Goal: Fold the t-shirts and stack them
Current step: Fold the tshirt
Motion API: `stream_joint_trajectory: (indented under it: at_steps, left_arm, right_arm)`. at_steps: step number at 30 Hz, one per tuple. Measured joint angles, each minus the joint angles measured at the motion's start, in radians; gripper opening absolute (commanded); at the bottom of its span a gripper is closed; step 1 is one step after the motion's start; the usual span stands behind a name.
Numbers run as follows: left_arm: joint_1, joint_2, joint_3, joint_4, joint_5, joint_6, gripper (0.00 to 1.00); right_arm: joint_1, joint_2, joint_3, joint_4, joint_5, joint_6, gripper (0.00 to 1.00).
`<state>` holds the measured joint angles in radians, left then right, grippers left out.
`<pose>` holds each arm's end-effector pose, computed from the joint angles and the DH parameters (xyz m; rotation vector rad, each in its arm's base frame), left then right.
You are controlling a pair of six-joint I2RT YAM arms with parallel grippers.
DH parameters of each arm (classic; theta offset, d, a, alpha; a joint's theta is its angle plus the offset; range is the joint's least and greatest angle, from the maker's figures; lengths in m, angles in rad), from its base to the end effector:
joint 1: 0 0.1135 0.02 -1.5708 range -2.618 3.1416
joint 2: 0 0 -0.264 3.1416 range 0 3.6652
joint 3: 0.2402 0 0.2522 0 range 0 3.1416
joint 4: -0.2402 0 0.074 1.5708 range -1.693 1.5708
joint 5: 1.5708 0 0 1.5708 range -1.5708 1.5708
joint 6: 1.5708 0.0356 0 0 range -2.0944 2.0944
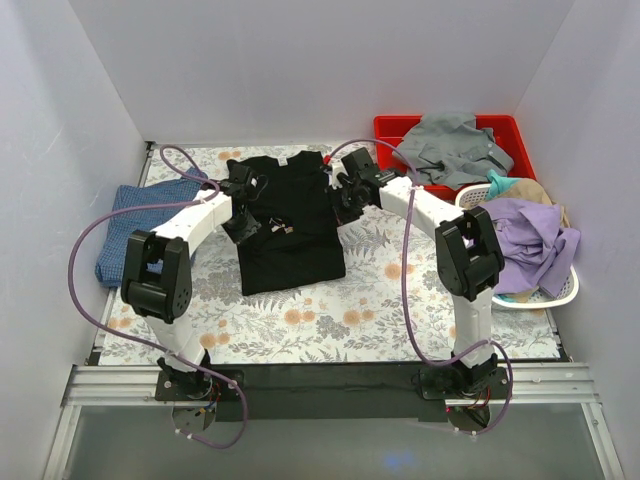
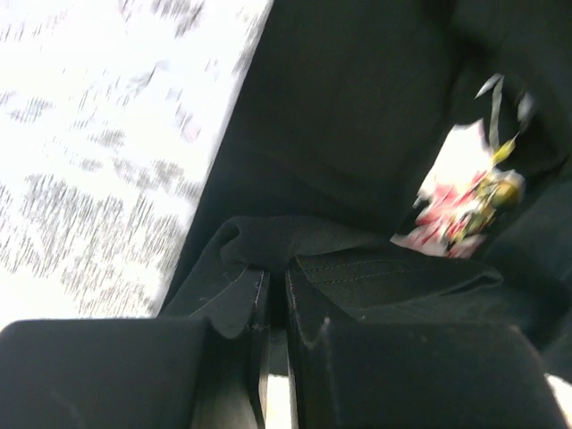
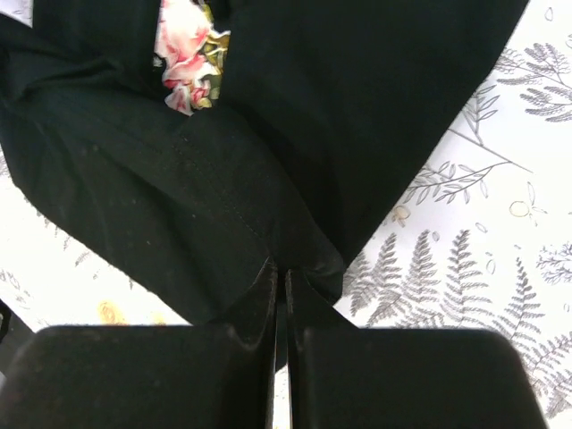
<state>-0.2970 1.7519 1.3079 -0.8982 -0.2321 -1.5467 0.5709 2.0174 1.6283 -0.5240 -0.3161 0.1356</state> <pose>0.3267 -0.0914 0.2163 -1.6797 2.2644 -0.0592 0.3721 0.2521 0.2289 -0.6854 2.4577 0.6817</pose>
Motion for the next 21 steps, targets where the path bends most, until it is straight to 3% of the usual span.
stream_joint_trajectory:
  at_steps: [2, 3, 4, 6, 7, 10, 13, 21]
  left_arm:
    - [0.012, 0.035, 0.022, 0.019, 0.0, 0.014, 0.0]
    - [0.019, 0.05, 0.026, 0.026, 0.001, 0.019, 0.0]
    - [0.024, 0.063, 0.027, 0.033, 0.005, 0.026, 0.13]
    - [0.033, 0.084, 0.027, 0.043, 0.017, 0.04, 0.23]
    - [0.037, 0.091, 0.028, 0.045, 0.019, 0.048, 0.43]
    - [0.046, 0.106, 0.028, 0.042, 0.018, 0.058, 0.65]
    - [0.05, 0.101, 0.028, 0.036, 0.0, 0.053, 0.7]
    - [0.053, -0.045, 0.022, 0.067, 0.019, 0.095, 0.7]
  right_arm:
    - [-0.008, 0.022, 0.013, 0.0, -0.008, -0.001, 0.02]
    - [-0.011, 0.034, 0.019, 0.0, -0.011, -0.002, 0.11]
    - [-0.014, 0.047, 0.026, 0.0, -0.013, -0.003, 0.21]
    - [-0.02, 0.073, 0.039, 0.001, -0.016, -0.001, 0.36]
    - [-0.022, 0.081, 0.042, 0.001, -0.017, -0.002, 0.38]
    - [-0.028, 0.085, 0.042, 0.0, -0.013, -0.006, 0.41]
    - [-0.029, 0.071, 0.043, 0.002, 0.01, -0.013, 0.43]
    - [-0.029, -0.067, 0.002, 0.03, 0.026, -0.025, 0.44]
